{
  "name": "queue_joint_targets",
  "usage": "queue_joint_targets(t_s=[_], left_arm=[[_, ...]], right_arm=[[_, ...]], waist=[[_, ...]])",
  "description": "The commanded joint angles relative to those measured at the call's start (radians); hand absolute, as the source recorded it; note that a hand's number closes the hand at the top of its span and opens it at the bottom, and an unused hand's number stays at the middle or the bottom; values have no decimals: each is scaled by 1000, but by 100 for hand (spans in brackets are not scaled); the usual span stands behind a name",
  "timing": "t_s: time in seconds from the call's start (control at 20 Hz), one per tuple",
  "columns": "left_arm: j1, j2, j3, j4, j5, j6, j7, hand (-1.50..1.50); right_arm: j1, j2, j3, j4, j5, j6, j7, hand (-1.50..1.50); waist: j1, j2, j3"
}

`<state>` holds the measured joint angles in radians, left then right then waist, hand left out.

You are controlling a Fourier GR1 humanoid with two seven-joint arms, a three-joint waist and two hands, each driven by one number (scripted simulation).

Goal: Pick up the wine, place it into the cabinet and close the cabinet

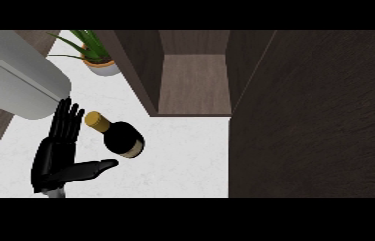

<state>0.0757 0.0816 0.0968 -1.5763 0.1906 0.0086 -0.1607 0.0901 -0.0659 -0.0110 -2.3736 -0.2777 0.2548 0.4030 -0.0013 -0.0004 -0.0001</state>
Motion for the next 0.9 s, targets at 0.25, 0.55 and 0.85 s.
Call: queue_joint_targets(t_s=[0.25,0.55,0.85], left_arm=[[-38,20,35,175,16,-82,-88,-150],[-37,-6,42,296,10,-102,-183,-150],[-168,15,72,552,-13,-126,-290,-150]], right_arm=[[3,-30,-67,-19,-52,26,-5,-150],[65,-17,-49,-104,-59,18,30,-150],[-55,-16,-22,-24,3,-26,68,-150]], waist=[[-2,0,0],[-3,0,0],[-2,1,0]])
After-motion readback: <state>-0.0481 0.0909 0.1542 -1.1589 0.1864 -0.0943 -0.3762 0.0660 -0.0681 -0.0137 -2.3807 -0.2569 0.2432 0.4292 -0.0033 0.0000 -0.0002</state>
